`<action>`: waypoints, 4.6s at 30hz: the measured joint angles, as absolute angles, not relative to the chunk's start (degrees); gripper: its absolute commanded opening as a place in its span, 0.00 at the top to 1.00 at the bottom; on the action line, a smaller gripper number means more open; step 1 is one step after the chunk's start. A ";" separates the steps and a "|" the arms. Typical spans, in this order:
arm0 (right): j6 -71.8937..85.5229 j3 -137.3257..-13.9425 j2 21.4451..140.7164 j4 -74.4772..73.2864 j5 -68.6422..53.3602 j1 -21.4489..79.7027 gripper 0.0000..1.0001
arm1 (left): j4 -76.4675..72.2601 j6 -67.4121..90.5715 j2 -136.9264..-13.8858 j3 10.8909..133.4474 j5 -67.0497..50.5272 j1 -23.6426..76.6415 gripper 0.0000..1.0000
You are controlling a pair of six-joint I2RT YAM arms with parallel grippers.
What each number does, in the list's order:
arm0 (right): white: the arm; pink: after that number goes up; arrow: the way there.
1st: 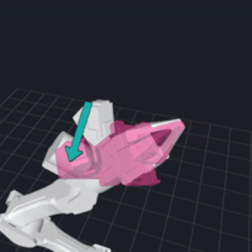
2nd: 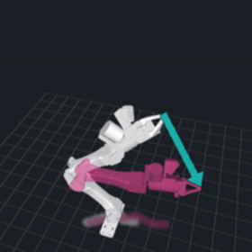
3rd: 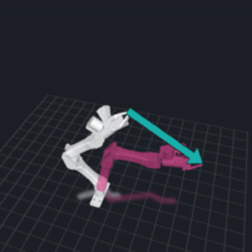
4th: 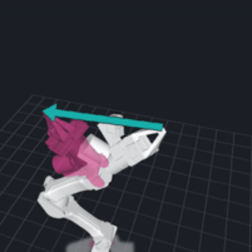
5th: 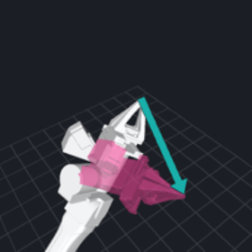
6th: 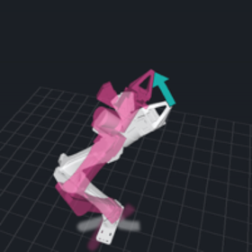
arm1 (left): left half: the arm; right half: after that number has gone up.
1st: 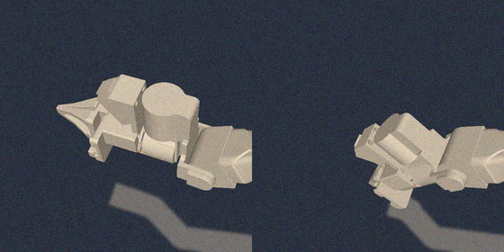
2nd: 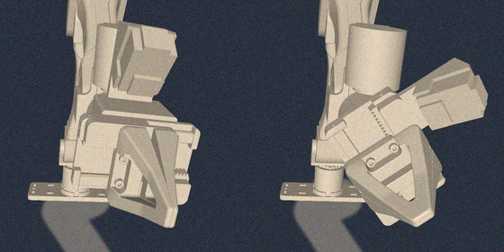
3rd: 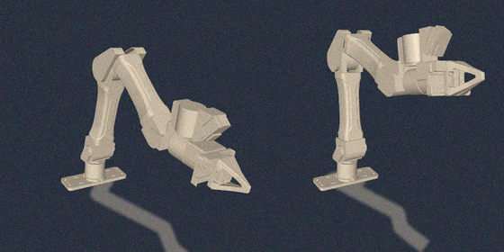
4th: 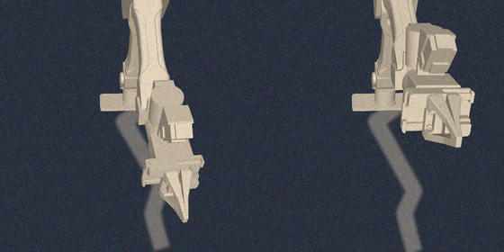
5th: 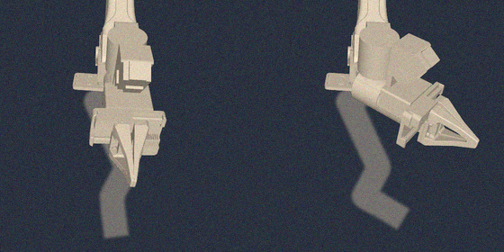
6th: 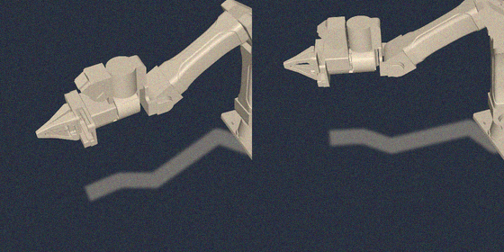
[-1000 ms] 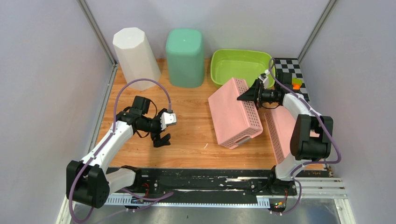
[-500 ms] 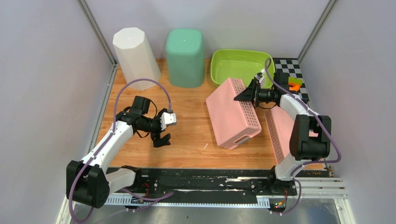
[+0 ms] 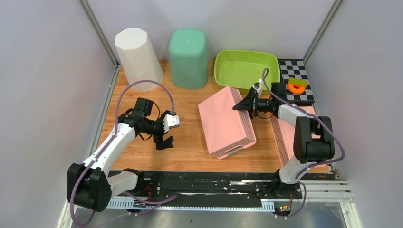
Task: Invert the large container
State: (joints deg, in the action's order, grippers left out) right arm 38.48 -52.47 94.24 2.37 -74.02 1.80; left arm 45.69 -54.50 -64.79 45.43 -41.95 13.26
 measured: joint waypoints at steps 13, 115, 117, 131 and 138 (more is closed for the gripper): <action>41.65 -51.03 93.65 7.49 -71.72 3.44 0.32 | 45.69 -54.48 -65.49 45.43 -41.89 13.26 0.00; 51.62 -52.97 104.20 28.99 -48.47 21.17 0.21 | 46.41 -55.11 -66.15 45.43 -41.87 12.86 0.00; 51.62 -52.95 104.64 29.21 -48.66 21.15 0.21 | 46.44 -55.11 -66.15 45.43 -41.89 12.86 0.00; 51.62 -52.69 107.02 30.70 -49.76 20.84 0.20 | 46.46 -55.53 -66.15 45.43 -41.91 12.82 0.00; 51.62 -52.62 107.53 30.94 -49.78 20.84 0.18 | 46.48 -55.57 -66.13 45.43 -42.00 12.82 0.00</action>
